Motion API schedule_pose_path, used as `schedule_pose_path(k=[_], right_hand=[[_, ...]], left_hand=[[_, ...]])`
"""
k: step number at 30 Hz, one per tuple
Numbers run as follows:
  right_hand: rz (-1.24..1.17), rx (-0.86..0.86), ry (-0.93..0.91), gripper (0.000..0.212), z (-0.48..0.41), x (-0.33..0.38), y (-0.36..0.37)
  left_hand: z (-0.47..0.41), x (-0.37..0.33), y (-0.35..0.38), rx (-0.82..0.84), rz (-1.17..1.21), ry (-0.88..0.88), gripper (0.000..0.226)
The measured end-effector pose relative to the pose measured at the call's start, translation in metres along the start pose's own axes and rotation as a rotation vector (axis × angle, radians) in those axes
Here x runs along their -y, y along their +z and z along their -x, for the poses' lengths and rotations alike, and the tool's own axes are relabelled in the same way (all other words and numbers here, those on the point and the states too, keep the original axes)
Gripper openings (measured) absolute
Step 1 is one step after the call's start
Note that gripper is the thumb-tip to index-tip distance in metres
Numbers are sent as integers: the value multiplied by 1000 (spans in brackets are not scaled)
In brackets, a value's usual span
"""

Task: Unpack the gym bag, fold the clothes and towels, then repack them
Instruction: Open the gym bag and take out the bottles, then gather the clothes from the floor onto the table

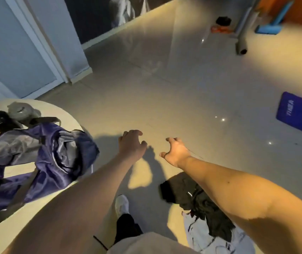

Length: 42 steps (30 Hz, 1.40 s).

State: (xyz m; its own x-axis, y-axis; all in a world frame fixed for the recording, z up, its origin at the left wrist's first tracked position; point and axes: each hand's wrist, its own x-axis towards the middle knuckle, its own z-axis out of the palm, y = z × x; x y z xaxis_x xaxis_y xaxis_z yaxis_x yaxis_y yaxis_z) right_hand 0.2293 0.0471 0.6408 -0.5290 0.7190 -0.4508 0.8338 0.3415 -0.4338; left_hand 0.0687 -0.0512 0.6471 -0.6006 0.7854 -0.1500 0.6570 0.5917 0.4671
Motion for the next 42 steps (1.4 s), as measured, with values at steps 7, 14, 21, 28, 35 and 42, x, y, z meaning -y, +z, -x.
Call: schedule_pose_path(k=[7,14,21,28,35,42], right_hand=[[-213,-5,288,69,122,-211,4],[-408,-41,561,55,175,-326,60],[-571,-65,801,57,164,-411,167],[-573,-51,810,60,52,-515,313],[-476,-289,688,67,-85,-621,442],[110,0,518,118,-191,-656,508]], left_hand=[[98,-119,125,295,-218,115,15],[129,-164,244,497,-164,162,25],[120,-139,401,670,-137,84,29],[80,-71,571,673,-109,96,24],[31,-17,753,618,-180,148,20],[-23,48,843,519,-365,348,50]])
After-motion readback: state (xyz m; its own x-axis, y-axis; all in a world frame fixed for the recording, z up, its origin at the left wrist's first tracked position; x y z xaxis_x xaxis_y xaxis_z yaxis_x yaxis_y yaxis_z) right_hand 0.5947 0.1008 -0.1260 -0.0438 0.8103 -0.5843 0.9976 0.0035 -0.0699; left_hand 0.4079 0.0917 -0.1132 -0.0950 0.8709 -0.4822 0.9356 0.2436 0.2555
